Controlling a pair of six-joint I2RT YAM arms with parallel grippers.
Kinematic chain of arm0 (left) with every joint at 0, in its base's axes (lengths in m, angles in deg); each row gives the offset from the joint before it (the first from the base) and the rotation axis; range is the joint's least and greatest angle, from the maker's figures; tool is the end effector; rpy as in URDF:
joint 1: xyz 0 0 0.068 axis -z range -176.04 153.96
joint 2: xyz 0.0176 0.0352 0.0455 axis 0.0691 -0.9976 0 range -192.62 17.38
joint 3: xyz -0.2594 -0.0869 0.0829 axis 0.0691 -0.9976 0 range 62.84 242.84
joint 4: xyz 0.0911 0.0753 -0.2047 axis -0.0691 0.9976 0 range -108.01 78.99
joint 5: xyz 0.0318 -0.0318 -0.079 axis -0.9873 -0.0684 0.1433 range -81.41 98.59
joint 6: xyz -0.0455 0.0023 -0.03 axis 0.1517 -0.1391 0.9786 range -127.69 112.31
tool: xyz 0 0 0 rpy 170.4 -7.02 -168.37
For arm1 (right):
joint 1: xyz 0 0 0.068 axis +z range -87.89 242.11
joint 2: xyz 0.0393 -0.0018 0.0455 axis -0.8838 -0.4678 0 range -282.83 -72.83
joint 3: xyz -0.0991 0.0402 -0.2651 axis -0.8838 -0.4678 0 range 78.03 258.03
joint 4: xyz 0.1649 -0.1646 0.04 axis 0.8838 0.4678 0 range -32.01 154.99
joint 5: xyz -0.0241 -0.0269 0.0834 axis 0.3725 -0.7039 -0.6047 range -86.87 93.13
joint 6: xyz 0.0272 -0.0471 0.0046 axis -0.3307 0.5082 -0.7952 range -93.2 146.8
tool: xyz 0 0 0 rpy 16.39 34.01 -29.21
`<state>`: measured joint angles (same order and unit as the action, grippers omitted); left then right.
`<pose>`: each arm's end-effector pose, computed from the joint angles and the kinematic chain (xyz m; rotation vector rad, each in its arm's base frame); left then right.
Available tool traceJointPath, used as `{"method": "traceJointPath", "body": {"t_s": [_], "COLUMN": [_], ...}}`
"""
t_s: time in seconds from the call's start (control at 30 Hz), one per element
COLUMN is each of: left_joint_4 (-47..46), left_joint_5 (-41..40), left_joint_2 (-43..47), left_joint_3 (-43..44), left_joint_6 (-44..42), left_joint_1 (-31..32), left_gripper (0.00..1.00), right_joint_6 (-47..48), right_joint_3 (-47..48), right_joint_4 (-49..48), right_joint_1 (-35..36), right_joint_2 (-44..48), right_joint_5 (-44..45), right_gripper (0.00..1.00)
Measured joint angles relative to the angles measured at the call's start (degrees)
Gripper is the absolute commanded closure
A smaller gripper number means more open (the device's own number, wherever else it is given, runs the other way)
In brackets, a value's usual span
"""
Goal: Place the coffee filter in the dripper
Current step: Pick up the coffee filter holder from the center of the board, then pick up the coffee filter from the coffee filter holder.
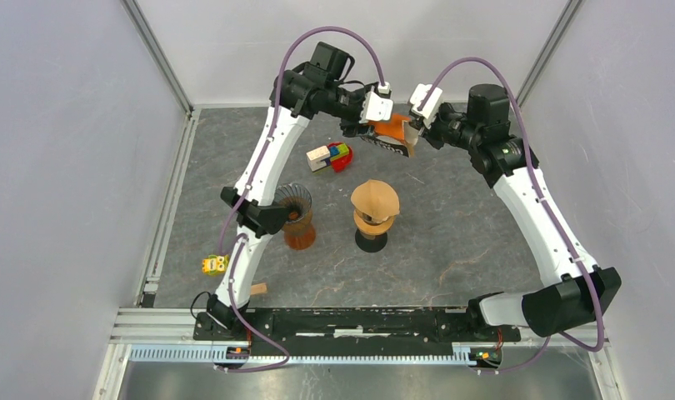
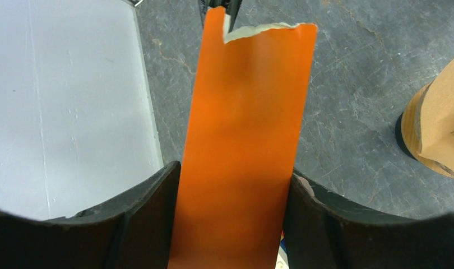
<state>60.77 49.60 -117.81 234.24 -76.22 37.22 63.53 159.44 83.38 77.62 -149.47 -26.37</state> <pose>0.3483 -0.2571 0.4175 1.8600 1.0643 -0.4725 0.2527 0.0888 0.4241 -1.1226 1.5200 0.2442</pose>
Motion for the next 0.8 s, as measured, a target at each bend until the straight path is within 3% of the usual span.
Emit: {"method": "traceJointPath", "body": {"t_s": [0.17,0.57,0.8], "left_joint_4": [3.6,5.5,5.6], "left_joint_5": [0.1,0.9,3.2], "left_joint_2": [-1.0,-1.0,-1.0], "left_joint_3": [2.4,2.6,2.7], "left_joint_6": [0.0,1.5,2.6], "left_joint_1": [0.1,-0.7,-3.3], "left_gripper": [0.42,0.54,0.55], "right_joint_6": [-0.1,-0.8,-0.6], "right_joint_3": [0.0,0.0,-0.5], "right_joint_4": [0.0,0.0,2.4], "right_joint_1": [0.3,0.5,0.0], "right_joint_2": [0.0,0.1,1.5], "right_joint_5": [0.1,2.3,1.1], "right_gripper": [0.92,0.54,0.53]}}
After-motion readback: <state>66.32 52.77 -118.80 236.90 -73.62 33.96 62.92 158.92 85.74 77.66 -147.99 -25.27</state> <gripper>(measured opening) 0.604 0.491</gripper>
